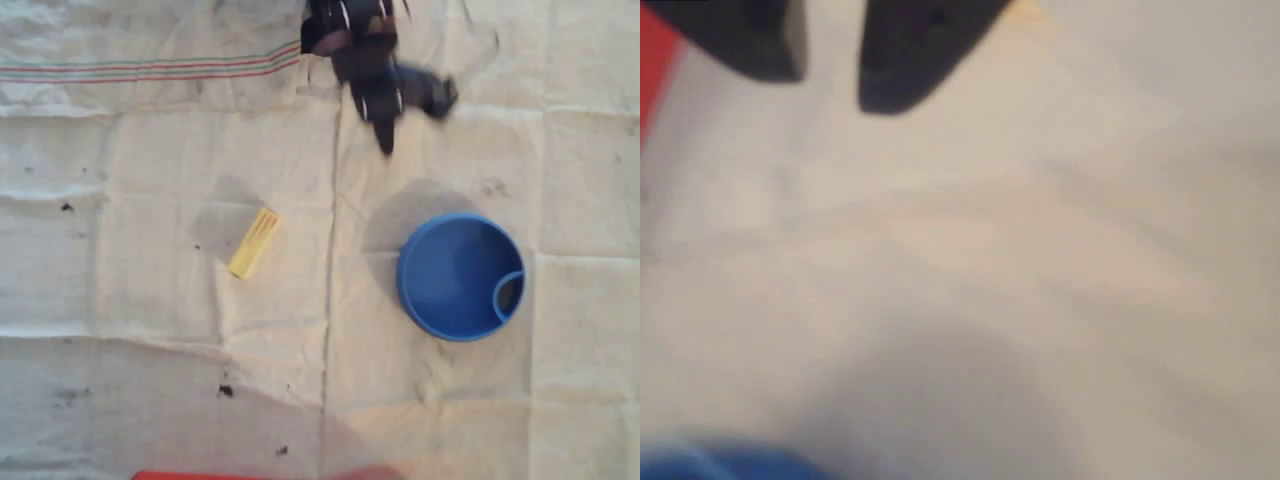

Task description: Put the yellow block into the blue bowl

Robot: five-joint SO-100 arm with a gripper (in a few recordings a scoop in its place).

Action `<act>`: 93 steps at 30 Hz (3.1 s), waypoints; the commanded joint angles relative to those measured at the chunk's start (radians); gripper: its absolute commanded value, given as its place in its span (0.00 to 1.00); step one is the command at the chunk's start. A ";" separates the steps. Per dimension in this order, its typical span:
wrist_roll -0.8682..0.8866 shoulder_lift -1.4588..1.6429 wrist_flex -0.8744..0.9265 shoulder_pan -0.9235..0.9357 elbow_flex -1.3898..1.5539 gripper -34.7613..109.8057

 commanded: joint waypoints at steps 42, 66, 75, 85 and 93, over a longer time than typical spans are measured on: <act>-1.471 -1.160 0.565 0.592 -1.272 0.47; -1.471 -1.401 0.327 0.577 -1.273 0.47; -1.465 -1.445 0.261 0.572 -1.273 0.35; -1.457 -1.402 0.267 0.572 -1.276 0.25; -1.457 -1.181 0.325 0.552 -1.276 0.24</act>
